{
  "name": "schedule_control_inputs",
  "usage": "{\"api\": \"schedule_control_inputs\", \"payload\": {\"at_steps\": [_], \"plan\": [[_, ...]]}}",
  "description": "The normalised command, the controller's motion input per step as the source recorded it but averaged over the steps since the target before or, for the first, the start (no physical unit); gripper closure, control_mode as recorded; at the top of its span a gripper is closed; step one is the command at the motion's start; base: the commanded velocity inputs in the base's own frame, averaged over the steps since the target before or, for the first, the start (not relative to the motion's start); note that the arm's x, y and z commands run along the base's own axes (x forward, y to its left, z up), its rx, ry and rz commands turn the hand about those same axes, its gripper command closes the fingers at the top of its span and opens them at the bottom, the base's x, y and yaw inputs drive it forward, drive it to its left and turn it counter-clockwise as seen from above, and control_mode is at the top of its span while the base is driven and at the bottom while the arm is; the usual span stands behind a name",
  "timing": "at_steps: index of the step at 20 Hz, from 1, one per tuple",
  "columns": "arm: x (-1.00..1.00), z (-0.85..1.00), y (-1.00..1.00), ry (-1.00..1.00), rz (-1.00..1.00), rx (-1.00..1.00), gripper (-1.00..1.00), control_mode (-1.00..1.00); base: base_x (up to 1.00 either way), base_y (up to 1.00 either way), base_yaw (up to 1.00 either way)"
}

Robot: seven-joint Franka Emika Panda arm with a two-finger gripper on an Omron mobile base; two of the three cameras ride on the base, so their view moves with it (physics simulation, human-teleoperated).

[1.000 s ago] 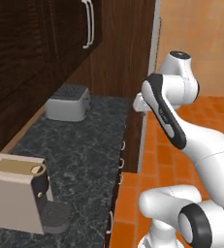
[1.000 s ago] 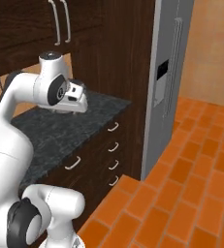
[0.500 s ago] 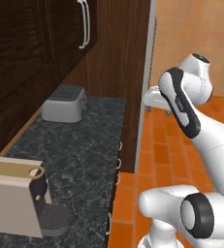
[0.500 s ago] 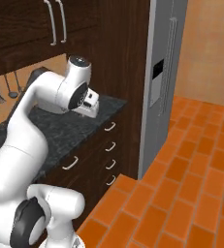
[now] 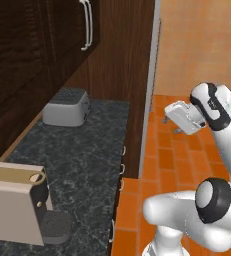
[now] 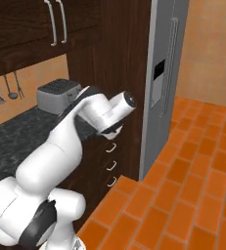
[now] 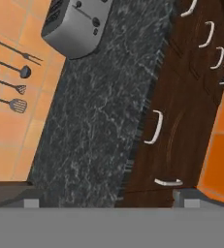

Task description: Take a straw from the drawer in front and place it inside the glass cup on the dining counter.

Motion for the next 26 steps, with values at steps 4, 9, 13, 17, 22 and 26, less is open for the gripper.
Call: {"api": "schedule_control_inputs", "payload": {"at_steps": [4,9,13,17,22,26], "plan": [[0.09,-0.98,0.0,0.0,0.12,0.27,-1.0,-1.0,0.0,0.0,0.0],[0.27,-0.92,0.03,0.0,0.09,0.19,-1.0,-1.0,0.0,0.0,0.0],[0.24,-0.72,0.02,0.0,0.08,0.17,-1.0,-1.0,0.0,0.0,0.0],[0.39,-0.52,0.07,0.0,0.06,0.15,-1.0,-1.0,0.0,0.0,0.0],[0.33,-0.69,0.28,0.0,0.07,0.1,-1.0,-1.0,0.0,0.0,0.0],[0.0,-0.83,0.46,0.0,0.06,0.07,-1.0,-1.0,0.0,0.0,0.0]]}}
